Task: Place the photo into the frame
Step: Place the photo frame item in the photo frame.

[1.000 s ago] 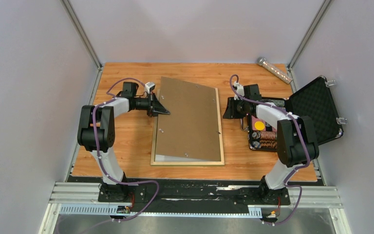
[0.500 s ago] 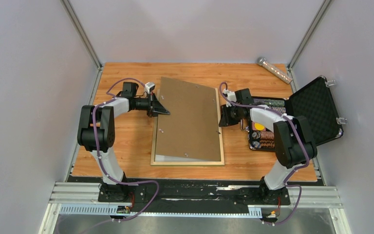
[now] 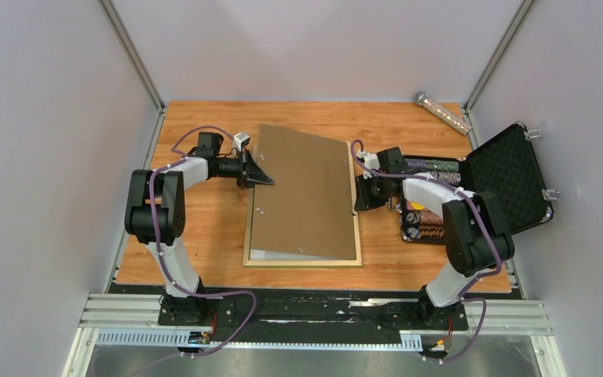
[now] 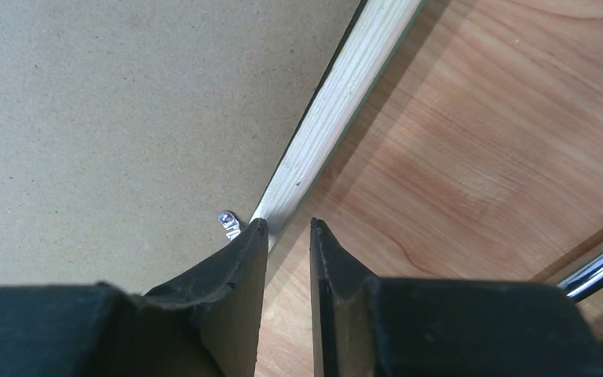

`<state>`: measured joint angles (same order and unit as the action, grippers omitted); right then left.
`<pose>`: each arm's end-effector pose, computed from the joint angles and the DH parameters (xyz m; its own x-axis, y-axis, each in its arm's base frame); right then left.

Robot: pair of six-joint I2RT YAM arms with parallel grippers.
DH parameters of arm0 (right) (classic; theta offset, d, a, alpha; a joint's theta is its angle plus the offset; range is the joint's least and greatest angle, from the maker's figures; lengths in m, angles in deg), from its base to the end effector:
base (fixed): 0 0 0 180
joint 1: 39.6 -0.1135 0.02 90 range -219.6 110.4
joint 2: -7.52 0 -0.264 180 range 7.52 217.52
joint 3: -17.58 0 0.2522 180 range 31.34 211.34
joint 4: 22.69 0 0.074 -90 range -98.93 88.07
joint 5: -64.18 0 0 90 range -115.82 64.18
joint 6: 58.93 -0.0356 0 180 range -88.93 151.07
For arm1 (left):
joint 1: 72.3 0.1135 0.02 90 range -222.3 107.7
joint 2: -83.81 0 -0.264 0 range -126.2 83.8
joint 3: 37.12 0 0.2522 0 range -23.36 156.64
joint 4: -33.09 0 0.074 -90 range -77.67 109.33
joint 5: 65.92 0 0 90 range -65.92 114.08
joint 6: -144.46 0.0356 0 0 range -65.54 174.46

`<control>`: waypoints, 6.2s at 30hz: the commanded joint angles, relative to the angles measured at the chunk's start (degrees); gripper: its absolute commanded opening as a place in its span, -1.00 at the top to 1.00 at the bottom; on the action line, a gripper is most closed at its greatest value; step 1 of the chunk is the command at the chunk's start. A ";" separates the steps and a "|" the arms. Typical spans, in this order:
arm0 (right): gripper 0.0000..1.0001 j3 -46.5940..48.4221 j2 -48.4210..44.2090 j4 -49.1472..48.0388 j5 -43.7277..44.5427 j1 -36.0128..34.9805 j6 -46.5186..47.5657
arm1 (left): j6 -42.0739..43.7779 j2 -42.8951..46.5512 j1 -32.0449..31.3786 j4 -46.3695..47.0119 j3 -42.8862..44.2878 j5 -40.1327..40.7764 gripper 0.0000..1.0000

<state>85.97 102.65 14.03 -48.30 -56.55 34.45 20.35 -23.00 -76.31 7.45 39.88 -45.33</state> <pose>0.2989 0.1053 0.1673 -0.8288 -0.3095 -0.4662 -0.4825 0.8172 0.3151 0.3610 -0.0587 0.1696 -0.9910 -0.1282 -0.0372 -0.0019 0.2920 -0.9564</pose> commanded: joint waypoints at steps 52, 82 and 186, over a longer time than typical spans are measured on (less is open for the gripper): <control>0.55 -0.58 -2.95 1.85 -3.18 -2.67 2.16 | 8.62 -3.50 -0.30 -8.44 4.60 0.77 1.00; 0.54 1.02 -4.22 2.61 -1.40 -2.15 2.69 | 12.84 -6.06 -0.30 -12.77 6.44 5.56 0.59; 0.13 5.66 -3.55 4.32 -2.83 1.37 2.34 | 28.68 3.21 -8.91 -36.21 18.37 40.71 -1.00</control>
<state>90.04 100.57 18.73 -50.84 -55.45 36.40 47.80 -23.83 -84.31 -29.46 57.91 -7.25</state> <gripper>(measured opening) 0.428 0.997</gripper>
